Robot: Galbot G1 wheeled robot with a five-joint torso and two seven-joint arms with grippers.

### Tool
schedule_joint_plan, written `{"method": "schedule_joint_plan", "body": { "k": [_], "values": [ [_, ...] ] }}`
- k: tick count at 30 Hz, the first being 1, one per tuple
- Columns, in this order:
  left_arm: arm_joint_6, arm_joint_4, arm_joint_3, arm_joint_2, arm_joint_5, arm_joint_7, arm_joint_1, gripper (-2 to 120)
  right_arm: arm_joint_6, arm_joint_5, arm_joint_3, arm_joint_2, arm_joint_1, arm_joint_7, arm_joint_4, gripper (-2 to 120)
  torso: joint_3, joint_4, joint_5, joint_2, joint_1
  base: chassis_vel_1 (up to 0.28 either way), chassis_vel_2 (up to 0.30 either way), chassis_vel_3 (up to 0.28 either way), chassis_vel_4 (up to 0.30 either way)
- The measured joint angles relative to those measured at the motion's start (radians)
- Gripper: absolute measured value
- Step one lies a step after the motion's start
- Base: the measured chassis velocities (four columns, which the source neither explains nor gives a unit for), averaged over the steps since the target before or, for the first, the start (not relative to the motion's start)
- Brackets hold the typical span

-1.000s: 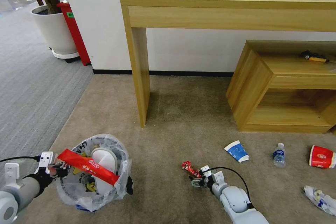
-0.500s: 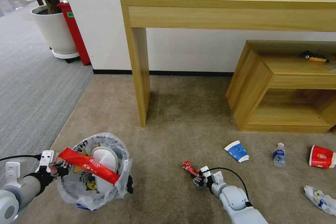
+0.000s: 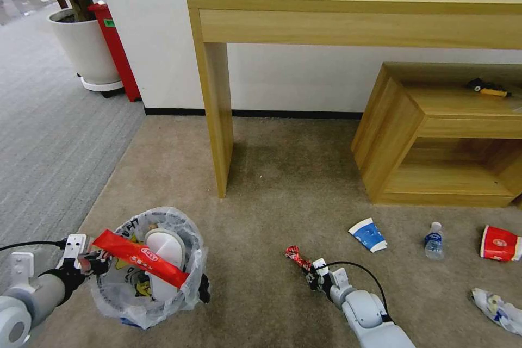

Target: Pick up the trash bin and place the garbage on the floor into it.

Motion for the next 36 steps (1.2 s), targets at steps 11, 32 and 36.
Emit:
{"method": "schedule_joint_plan", "body": {
  "k": [11,32,36],
  "values": [
    [0.000,0.034,0.119,0.067,-0.018,-0.058,-0.092,0,0.020,0.080,0.030,-0.109,-0.017,-0.034,0.353,18,0.000,0.0002,-0.0002,0.000,0.000,0.000,0.000,0.000,0.000],
    [0.000,0.136,0.668,0.173,-0.167,-0.305,-0.517,0,-0.232,0.450,-0.471,-0.412,0.215,0.050,0.741,18,0.000,0.0001,-0.0001,0.000,0.000,0.000,0.000,0.000,0.000],
    [0.000,0.135,0.679,0.172,-0.173,-0.314,-0.522,0,-0.237,0.442,-0.522,-0.391,0.232,0.070,0.715,18,0.000,0.0001,-0.0002,0.000,0.000,0.000,0.000,0.000,0.000]
  ]
}}
